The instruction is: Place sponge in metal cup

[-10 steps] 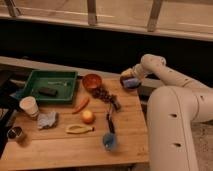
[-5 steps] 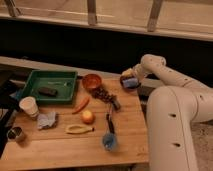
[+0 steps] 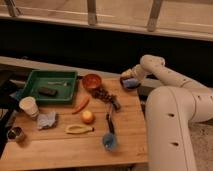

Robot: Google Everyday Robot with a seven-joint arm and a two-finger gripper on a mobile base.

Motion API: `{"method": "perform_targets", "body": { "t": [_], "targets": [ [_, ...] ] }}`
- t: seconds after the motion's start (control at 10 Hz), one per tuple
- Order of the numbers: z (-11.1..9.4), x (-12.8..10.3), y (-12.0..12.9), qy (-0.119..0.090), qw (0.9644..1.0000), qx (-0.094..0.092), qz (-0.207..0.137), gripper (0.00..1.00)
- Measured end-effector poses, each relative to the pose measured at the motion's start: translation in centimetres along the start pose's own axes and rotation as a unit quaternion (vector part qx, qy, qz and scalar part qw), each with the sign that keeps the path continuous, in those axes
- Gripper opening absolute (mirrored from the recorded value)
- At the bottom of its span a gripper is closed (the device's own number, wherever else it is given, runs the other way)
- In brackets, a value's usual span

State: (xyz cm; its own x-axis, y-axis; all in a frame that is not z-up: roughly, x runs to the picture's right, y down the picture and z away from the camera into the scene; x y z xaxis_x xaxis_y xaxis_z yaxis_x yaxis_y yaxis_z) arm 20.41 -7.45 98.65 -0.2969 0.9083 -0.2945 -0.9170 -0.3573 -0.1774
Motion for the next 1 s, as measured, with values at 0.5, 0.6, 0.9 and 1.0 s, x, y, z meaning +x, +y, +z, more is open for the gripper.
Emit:
{"method": "perform_targets", "body": {
  "t": [0.5,0.6,0.9,1.0],
  "targets": [
    [0.8,0.7,1.0,0.009,0.9998,0.000,-0.017,0.28],
    [0.8,0.8,1.0,0.010,0.9998,0.000,-0.018,0.16],
    [0.7,0.9,1.1,0.010,0.9997,0.000,-0.021,0.07],
    [0.6,0.9,1.1,0.010,0.9997,-0.001,-0.023,0.07]
  ]
}}
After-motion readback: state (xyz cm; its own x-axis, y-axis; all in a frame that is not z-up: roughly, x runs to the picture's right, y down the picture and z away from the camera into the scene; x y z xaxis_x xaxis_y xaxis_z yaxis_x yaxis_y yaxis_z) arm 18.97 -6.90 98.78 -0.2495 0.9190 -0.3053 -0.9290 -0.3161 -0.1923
